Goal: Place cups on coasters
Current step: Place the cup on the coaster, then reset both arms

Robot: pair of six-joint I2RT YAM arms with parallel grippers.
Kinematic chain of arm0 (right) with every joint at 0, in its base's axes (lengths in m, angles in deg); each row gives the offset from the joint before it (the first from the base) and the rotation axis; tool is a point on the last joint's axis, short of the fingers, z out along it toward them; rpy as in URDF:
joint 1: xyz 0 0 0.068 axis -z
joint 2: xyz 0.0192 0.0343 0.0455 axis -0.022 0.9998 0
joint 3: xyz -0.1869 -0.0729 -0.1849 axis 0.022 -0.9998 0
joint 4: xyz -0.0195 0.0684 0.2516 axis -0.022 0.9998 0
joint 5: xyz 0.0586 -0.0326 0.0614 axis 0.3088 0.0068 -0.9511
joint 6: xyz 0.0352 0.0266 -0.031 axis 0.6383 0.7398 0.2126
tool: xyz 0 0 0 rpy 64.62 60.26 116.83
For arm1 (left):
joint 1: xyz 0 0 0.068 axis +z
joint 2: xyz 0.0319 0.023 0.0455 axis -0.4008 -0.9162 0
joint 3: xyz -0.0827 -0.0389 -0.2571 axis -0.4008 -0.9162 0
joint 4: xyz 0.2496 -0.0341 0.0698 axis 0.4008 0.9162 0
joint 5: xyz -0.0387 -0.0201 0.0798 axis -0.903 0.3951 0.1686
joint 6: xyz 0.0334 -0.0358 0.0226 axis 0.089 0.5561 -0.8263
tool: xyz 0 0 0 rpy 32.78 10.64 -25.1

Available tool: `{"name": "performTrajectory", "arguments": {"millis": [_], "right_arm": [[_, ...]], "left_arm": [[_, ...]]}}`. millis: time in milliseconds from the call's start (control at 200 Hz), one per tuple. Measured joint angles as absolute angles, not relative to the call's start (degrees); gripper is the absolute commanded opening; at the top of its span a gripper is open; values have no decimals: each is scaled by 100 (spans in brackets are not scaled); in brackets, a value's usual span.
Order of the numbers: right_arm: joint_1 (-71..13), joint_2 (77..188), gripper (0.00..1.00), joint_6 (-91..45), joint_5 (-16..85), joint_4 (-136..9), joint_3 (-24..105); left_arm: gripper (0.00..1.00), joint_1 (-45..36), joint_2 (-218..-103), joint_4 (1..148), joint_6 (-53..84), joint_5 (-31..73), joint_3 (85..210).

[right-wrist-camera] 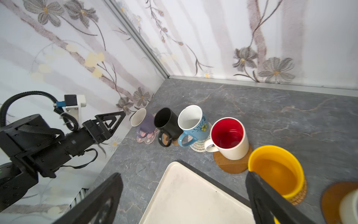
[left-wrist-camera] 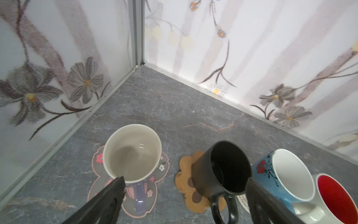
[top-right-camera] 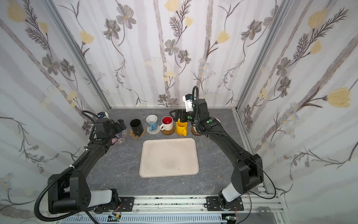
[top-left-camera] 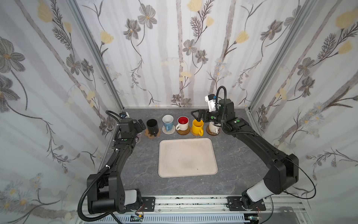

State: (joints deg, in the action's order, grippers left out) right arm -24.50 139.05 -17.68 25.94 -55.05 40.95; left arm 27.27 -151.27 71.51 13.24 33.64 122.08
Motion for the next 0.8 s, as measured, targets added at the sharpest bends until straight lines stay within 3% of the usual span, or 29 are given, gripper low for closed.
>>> {"name": "performTrajectory", "arguments": {"millis": [330,590,799], "right_arm": [[-1842,11457,100,-1873,4270,-6982,973],[-1781,9990,100,-2389,6008,-8464,-1402],[-1674,9531,100,-2763,6924,-9315,-2161]], "left_arm": [[100,2705,-14056,5464,856,2638,10283],[100,2683,-14854,4764,832,2529,10147],[100,2674,-15496,4476,738,2780,9898]]}}
